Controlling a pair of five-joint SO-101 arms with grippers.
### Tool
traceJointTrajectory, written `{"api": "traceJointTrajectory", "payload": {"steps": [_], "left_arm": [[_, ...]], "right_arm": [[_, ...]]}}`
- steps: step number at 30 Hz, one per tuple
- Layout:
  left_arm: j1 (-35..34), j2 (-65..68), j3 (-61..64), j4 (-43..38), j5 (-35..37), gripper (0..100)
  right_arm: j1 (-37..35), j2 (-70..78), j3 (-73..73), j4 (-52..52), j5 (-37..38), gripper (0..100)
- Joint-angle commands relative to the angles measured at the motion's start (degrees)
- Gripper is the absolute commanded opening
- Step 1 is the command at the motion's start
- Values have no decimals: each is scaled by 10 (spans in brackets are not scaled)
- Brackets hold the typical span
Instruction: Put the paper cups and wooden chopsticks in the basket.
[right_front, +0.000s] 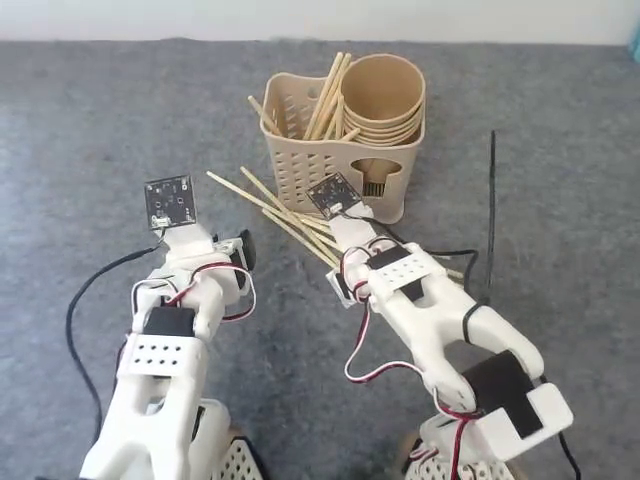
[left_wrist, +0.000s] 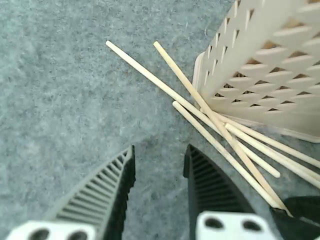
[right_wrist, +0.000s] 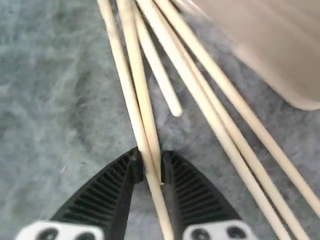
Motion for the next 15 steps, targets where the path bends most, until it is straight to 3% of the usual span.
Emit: {"api": "traceJointTrajectory", "payload": {"steps": [1, 8, 15], "left_arm": [[-7, 2, -21, -14, 2, 155], [-25, 2, -17, -15, 2, 155], [-57, 2, -15, -36, 3, 153]], "right_arm": [[-21, -18, -22, 37, 4, 9], [-64, -147, -14, 177, 0, 8], [-96, -358, 78, 222, 1, 8]]}}
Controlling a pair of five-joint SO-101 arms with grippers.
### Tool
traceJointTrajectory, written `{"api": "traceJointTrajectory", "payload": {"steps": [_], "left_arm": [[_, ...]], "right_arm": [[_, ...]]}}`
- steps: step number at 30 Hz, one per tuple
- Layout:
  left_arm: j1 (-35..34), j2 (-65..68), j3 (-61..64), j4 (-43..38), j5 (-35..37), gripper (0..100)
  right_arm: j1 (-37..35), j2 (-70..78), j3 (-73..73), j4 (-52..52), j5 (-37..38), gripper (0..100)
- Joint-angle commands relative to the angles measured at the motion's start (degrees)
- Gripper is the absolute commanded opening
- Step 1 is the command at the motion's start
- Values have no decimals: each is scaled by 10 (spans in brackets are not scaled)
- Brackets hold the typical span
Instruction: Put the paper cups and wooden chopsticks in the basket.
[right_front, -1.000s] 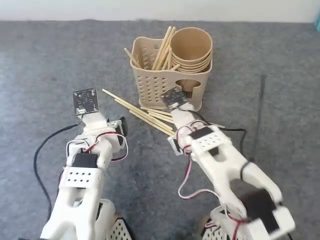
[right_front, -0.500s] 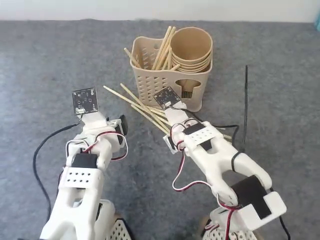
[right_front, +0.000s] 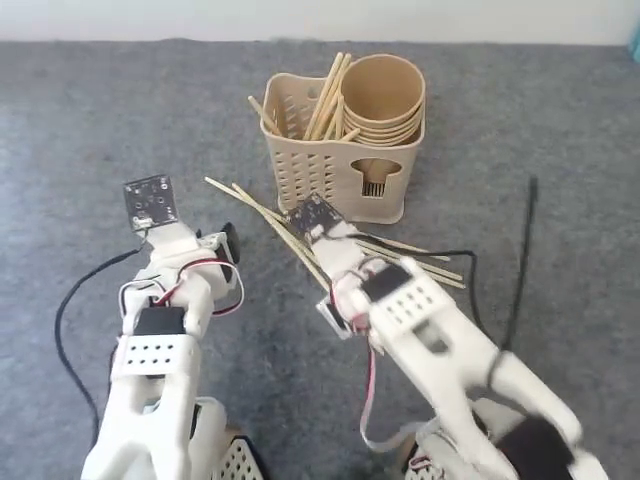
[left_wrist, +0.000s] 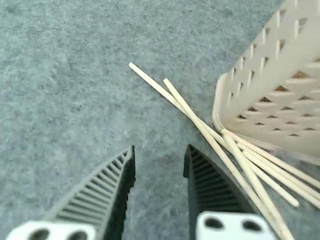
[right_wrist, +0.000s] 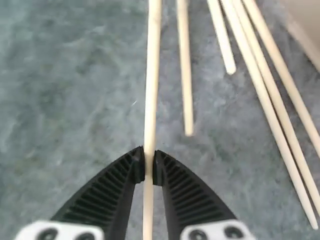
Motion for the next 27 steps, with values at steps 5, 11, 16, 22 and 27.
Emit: {"api": "traceJointTrajectory", "payload": {"steps": [5, 11, 16, 22, 27], "left_arm": [[-5, 2, -15, -12, 3, 153], [-4, 2, -15, -14, 3, 153], [-1, 3, -15, -15, 5, 155], [46, 4, -9, -51, 6, 153], [61, 55, -22, -62, 6, 152]], "right_arm": [[-18, -321, 76, 82, 2, 8], [-15, -533, 78, 85, 1, 8], [-10, -651, 93, -13, 1, 8], [15, -698, 161, -217, 0, 8], [17, -698, 219, -429, 0, 8]]}}
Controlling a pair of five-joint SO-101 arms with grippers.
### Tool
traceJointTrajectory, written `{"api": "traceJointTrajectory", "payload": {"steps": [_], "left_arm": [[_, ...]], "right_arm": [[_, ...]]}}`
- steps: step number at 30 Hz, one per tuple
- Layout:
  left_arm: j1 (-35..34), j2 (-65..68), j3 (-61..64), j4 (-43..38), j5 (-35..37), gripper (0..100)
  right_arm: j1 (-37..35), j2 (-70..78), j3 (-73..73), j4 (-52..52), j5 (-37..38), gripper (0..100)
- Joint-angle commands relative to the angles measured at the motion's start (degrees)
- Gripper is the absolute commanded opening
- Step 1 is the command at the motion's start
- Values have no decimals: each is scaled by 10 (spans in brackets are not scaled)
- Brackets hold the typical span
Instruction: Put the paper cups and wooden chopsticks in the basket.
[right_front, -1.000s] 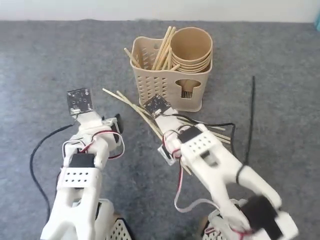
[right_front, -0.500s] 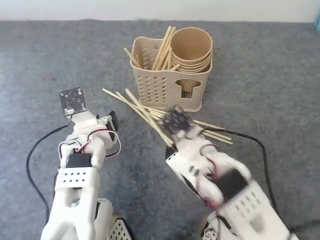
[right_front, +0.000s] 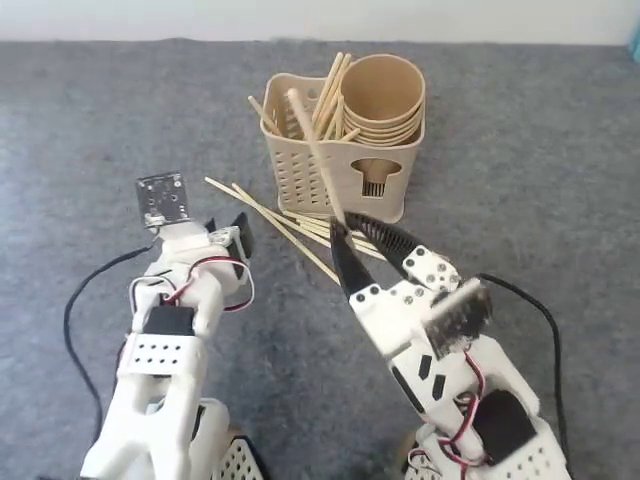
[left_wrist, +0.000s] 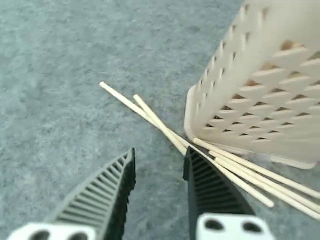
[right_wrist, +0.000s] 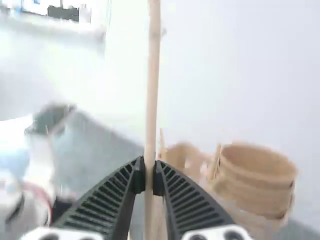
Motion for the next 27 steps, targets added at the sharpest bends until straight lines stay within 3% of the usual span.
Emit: {"api": "traceJointTrajectory", "payload": {"steps": [1, 8, 19, 24, 27], "left_arm": [[4, 55, -31, -22, 6, 152], [-19, 181, -102, -23, 6, 152], [-3, 218, -134, -26, 41, 156], [2, 328, -219, -18, 43, 156], [-2, 399, -299, 45, 50, 157]], "right_arm": [[6, -10, 38, -225, 0, 8], [6, 93, 69, -476, 4, 9], [16, 475, -127, -629, 1, 9], [64, 658, -265, -663, 1, 9], [87, 752, -351, -663, 0, 9]]}}
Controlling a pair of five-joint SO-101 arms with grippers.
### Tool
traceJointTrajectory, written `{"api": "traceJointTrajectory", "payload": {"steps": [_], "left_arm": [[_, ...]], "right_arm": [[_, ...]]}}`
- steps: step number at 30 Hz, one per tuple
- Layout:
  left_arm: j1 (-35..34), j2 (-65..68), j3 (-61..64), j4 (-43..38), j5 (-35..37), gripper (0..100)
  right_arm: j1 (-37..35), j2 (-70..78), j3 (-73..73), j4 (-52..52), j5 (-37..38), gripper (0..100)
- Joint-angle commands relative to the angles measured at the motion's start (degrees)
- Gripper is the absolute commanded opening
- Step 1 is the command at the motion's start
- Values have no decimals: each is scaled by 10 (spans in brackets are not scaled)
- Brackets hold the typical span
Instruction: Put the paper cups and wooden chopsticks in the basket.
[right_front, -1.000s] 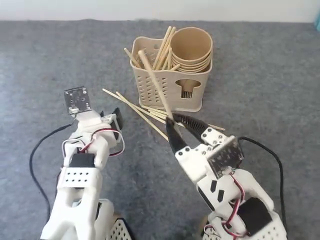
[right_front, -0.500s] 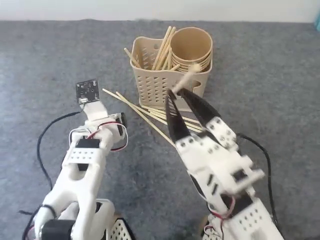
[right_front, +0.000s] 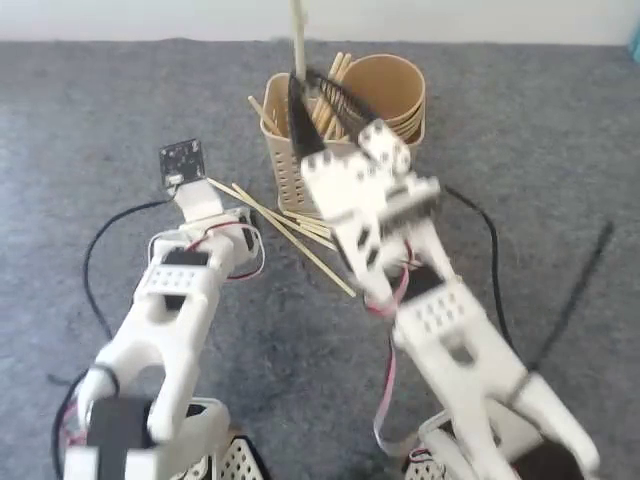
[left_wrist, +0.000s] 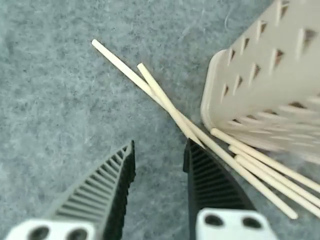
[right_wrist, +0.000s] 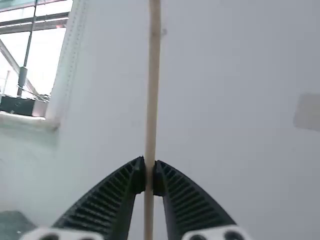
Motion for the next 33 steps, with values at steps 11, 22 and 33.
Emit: {"api": "traceJointTrajectory", "payload": {"steps": [11, 22, 33], "left_arm": [[0, 163, -221, 140, 36, 230], [0, 167, -224, 139, 35, 231], [1, 169, -225, 138, 35, 230]], "right_arm": [[44, 280, -271, 6, 5, 25], [52, 274, -265, 39, 1, 99], [49, 0, -16, 72, 2, 84]]}}
